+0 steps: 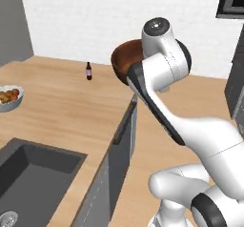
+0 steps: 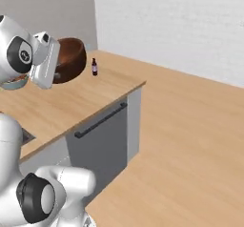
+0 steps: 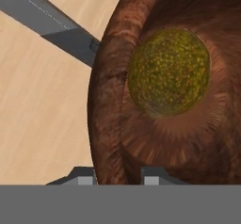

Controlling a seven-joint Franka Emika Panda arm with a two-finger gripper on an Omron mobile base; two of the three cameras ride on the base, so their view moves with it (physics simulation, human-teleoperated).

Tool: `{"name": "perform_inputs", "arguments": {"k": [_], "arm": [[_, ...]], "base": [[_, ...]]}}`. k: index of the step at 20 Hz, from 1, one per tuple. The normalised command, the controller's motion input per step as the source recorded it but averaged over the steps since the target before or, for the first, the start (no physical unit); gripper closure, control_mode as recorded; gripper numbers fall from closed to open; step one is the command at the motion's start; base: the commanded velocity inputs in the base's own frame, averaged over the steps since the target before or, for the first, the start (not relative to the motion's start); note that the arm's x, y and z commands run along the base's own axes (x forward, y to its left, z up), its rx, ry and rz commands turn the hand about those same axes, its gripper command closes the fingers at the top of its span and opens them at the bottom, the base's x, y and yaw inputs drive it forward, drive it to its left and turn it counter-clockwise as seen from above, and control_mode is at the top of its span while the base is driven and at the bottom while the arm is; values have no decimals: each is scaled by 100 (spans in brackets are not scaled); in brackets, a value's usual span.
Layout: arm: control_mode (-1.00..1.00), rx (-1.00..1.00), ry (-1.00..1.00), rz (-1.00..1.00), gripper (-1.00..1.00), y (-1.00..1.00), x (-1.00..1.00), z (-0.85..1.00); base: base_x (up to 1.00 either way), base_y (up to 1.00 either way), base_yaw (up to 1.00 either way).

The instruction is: Pick the avocado from the sink and place it in the bowl. Then pick the bowl and place it in the microwave. Then close the microwave door and press the start button.

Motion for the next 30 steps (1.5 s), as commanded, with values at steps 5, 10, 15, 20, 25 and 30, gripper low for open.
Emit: {"name": "perform_inputs", "arguments": {"k": [5, 10, 15, 20, 25, 30], "arm": [[100, 0, 0, 0, 100, 0, 0, 0], [100, 0, 0, 0, 100, 0, 0, 0], [100, 0, 0, 0, 100, 0, 0, 0], [100, 0, 0, 0, 100, 0, 0, 0], [100, 0, 0, 0, 100, 0, 0, 0], [100, 0, 0, 0, 100, 0, 0, 0]], "base": [[0, -2, -82], [38, -18, -57], [100, -19, -18], [100, 0, -6], [100, -9, -5], [100, -23, -18]]}}
